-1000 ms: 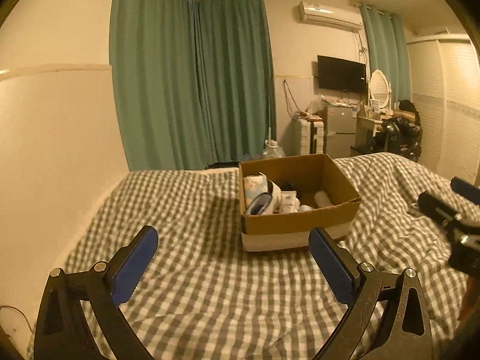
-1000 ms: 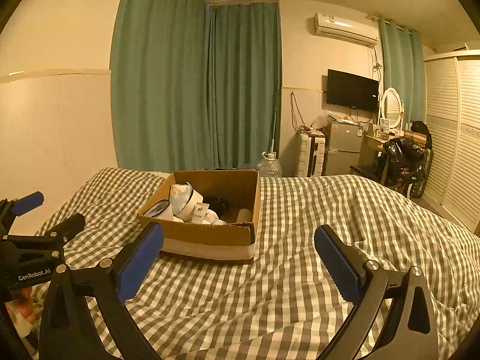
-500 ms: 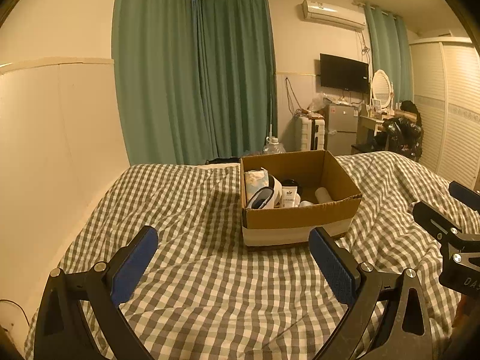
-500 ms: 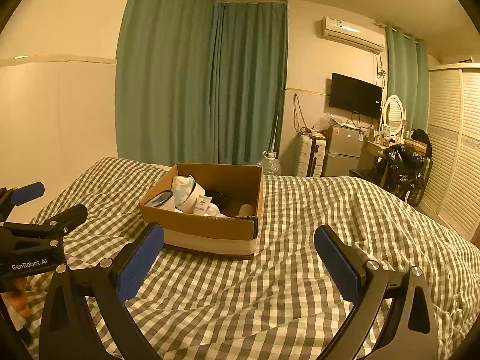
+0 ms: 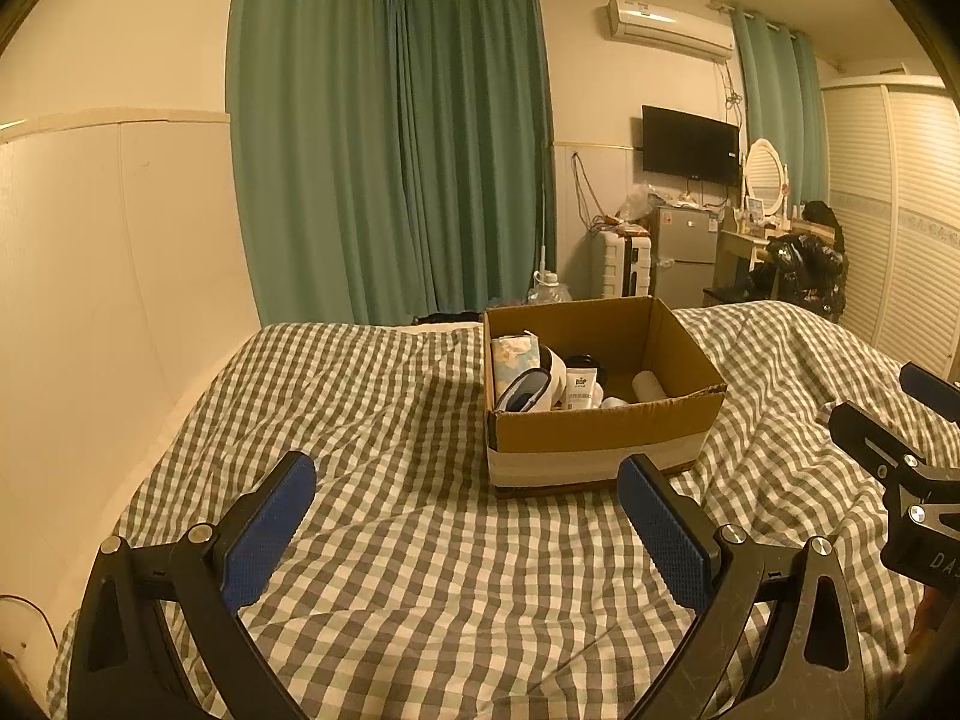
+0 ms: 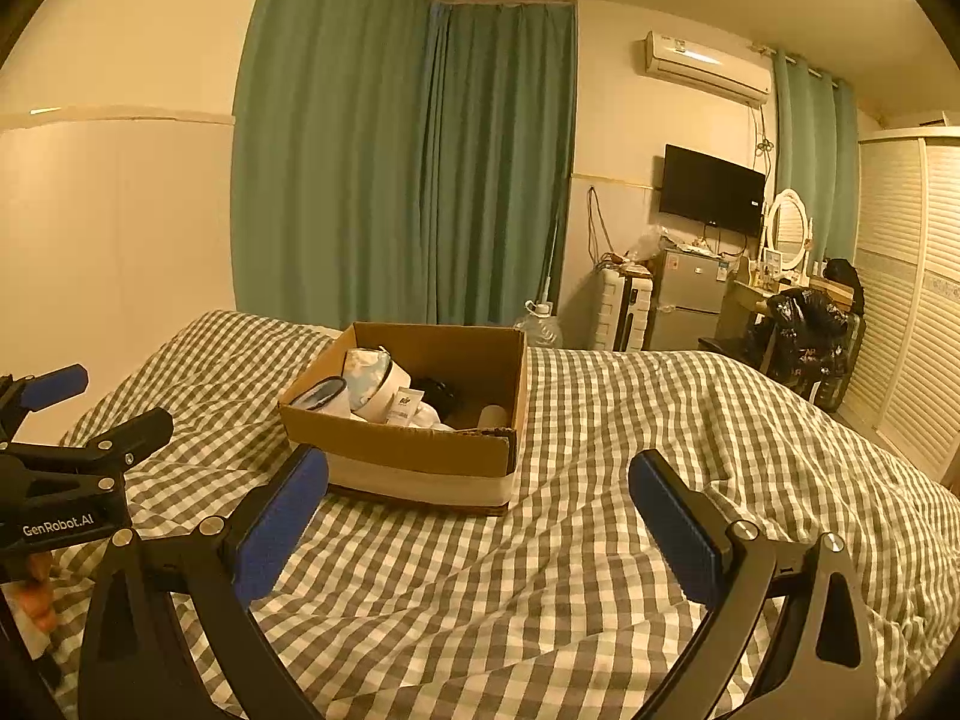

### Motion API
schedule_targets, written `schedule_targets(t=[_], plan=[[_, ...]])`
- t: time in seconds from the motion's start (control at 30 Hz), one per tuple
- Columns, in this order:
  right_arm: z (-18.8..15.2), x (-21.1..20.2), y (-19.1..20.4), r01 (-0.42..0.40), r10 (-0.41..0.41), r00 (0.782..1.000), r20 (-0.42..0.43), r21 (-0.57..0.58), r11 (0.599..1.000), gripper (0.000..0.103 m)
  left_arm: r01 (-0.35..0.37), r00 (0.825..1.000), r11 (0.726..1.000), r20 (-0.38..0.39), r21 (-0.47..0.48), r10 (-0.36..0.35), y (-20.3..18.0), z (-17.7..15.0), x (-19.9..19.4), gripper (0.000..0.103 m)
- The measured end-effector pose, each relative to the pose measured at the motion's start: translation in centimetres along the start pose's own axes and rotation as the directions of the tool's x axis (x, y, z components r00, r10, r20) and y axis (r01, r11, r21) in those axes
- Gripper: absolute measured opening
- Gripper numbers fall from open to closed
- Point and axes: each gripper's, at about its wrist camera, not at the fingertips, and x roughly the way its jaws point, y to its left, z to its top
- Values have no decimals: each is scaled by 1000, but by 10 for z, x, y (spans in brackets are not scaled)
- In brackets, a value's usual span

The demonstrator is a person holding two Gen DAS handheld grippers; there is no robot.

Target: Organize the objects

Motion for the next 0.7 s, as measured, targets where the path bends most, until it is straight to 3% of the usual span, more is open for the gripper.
schedule_targets(t=[0.7], plan=[[-3,-2,0,1,0,1000,-5,7,1000,101,18,1000,1000,-13,1,-18,-4,-5,-1,103]])
